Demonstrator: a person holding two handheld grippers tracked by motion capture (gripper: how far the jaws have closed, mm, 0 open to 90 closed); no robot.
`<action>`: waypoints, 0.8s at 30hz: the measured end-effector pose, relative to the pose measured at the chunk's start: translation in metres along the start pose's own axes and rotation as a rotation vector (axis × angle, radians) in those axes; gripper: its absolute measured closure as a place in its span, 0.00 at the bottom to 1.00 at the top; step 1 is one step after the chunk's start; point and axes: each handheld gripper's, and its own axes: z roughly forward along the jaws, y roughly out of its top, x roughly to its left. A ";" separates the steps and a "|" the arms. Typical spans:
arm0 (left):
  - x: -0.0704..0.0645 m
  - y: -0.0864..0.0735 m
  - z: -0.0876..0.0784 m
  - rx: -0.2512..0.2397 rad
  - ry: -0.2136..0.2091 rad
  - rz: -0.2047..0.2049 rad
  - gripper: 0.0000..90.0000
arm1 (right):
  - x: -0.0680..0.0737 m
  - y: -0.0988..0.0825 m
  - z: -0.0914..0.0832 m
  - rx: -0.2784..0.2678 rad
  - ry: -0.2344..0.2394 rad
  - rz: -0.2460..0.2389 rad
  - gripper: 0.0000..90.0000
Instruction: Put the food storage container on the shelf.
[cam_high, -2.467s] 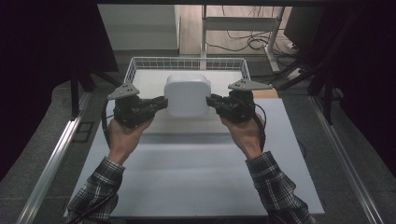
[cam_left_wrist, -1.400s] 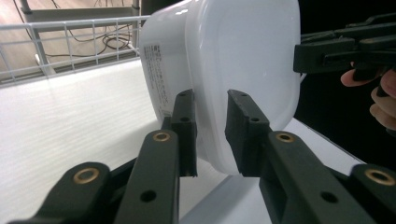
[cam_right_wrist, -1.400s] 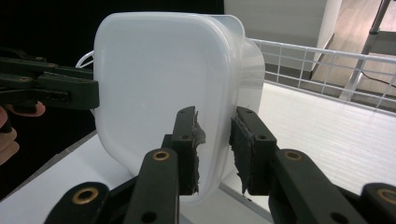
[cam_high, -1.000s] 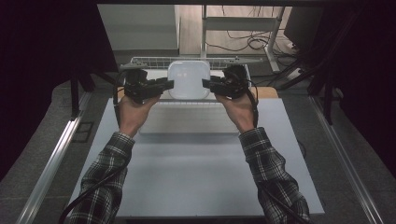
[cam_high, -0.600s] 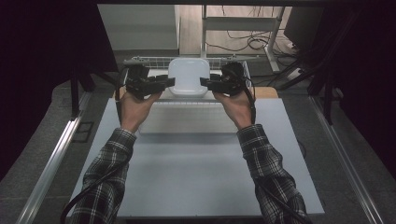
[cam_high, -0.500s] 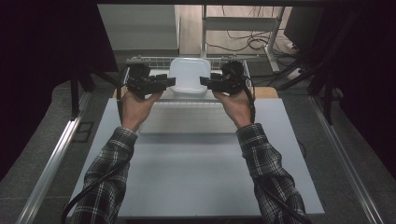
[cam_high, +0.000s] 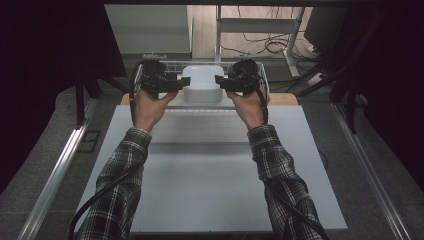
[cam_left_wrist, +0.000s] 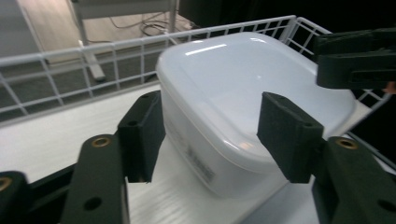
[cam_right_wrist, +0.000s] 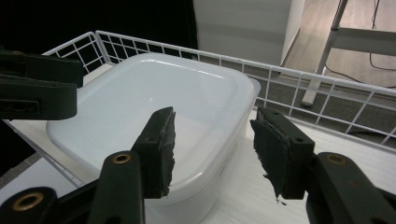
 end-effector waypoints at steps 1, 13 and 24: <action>0.000 0.000 0.000 0.000 0.000 0.000 0.40 | -0.001 0.000 -0.001 -0.004 0.002 0.004 0.50; -0.011 -0.011 -0.011 0.025 -0.155 0.052 0.07 | 0.002 -0.017 -0.013 0.006 0.112 -0.041 0.08; -0.016 -0.035 -0.012 0.029 -0.175 0.092 0.04 | 0.008 -0.032 -0.021 0.031 0.150 -0.097 0.04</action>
